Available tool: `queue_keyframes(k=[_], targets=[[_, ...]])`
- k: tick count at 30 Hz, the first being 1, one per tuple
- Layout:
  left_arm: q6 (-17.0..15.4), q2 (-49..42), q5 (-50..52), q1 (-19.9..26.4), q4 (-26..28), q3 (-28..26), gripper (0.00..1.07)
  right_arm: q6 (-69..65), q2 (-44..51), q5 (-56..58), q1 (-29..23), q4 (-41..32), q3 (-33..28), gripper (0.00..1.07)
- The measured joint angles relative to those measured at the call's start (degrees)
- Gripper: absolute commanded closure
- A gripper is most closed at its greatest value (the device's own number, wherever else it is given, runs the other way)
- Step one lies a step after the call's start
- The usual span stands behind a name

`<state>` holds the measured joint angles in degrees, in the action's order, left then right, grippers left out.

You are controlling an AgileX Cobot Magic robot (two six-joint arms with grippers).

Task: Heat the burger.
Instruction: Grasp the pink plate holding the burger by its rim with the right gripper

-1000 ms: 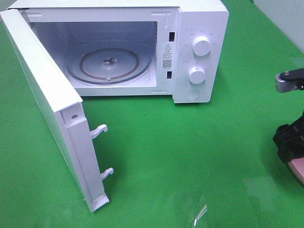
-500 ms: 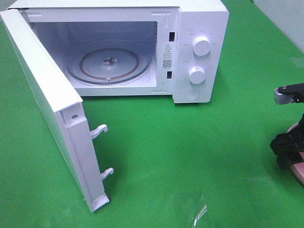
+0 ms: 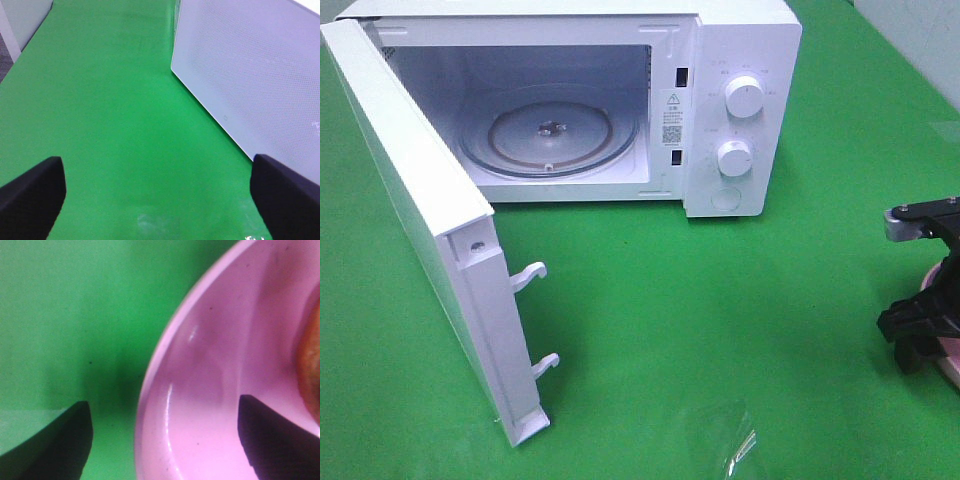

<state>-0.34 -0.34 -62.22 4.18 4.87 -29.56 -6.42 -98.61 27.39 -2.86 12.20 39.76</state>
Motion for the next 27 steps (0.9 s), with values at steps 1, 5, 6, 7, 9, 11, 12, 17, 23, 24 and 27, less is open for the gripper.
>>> queue_keyframes(k=[1, 5, 6, 7, 9, 11, 12, 17, 23, 24, 27], targets=[[0.0, 0.0, 0.0, 0.0, 0.0, 0.0, 0.15, 0.0, -0.7, -0.5, 0.0, 0.0, 0.0, 0.31], [0.0, 0.0, 0.0, 0.0, 0.0, 0.0, 0.15, 0.0, -1.3, -1.9, 0.0, 0.0, 0.0, 0.31], [0.0, 0.0, 0.0, 0.0, 0.0, 0.0, 0.15, 0.0, -1.5, -2.1, 0.0, 0.0, 0.0, 0.31], [0.0, 0.0, 0.0, 0.0, 0.0, 0.0, 0.15, 0.0, -1.5, -2.1, 0.0, 0.0, 0.0, 0.31], [0.0, 0.0, 0.0, 0.0, 0.0, 0.0, 0.15, 0.0, -2.1, -2.2, 0.0, -0.1, 0.1, 0.31], [0.0, 0.0, 0.0, 0.0, 0.0, 0.0, 0.15, 0.0, -2.1, -2.2, 0.0, -0.1, 0.1, 0.32], [0.0, 0.0, 0.0, 0.0, 0.0, 0.0, 0.15, 0.0, -2.1, -2.2, 0.0, -0.1, 0.1, 0.34], [0.0, 0.0, 0.0, 0.0, 0.0, 0.0, 0.15, -0.6, -2.1, -2.2, 0.0, -0.1, 0.1, 0.46], [0.0, 0.0, 0.0, 0.0, 0.0, 0.0, 0.15, -1.7, -2.1, -1.9, 0.0, 0.7, 0.1, 0.93], [0.0, 0.0, 0.0, 0.0, 0.0, 0.0, 0.15, -1.7, -2.1, -1.9, 0.0, 0.7, 0.1, 0.93], [0.0, 0.0, 0.0, 0.0, 0.0, 0.0, 0.15, -1.7, -2.0, -1.5, -0.1, 0.9, 0.2, 1.07]])
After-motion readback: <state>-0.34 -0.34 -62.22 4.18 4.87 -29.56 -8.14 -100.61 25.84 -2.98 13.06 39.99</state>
